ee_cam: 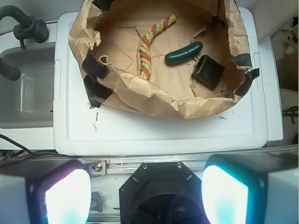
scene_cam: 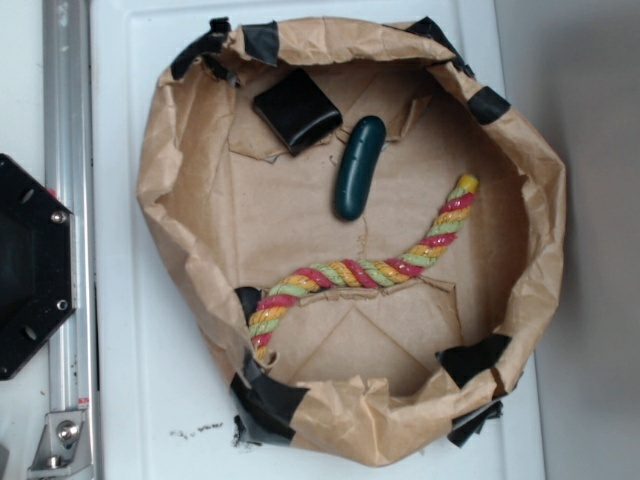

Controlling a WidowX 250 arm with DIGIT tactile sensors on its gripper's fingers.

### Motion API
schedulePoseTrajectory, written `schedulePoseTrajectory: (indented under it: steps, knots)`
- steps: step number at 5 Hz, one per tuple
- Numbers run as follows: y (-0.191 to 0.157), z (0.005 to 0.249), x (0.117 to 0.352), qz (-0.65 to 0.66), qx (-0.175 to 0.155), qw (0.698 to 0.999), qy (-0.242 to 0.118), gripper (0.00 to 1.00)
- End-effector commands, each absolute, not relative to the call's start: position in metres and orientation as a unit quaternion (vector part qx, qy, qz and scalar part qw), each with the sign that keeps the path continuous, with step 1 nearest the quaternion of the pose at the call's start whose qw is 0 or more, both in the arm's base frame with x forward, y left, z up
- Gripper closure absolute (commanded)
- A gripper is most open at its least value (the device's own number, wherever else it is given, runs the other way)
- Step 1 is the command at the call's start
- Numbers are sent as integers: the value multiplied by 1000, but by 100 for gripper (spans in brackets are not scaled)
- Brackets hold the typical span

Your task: Grab the plastic pickle.

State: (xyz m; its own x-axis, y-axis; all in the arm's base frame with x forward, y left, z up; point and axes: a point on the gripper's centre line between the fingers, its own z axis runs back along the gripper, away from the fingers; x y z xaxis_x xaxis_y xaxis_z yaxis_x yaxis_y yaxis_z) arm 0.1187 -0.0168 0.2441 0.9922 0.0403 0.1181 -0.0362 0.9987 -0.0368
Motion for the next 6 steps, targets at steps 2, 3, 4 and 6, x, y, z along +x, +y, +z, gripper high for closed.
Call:
schedulePoseTrajectory:
  steps: [2,3,4,6]
  knots:
    - [-10,223,169,117,-46,991,-50,0]
    - [-10,195,216,162,-104,981,0,0]
    - [-5,164,249,283,-80,956,-23,0]
    - [31,106,251,507,8,857,-92,0]
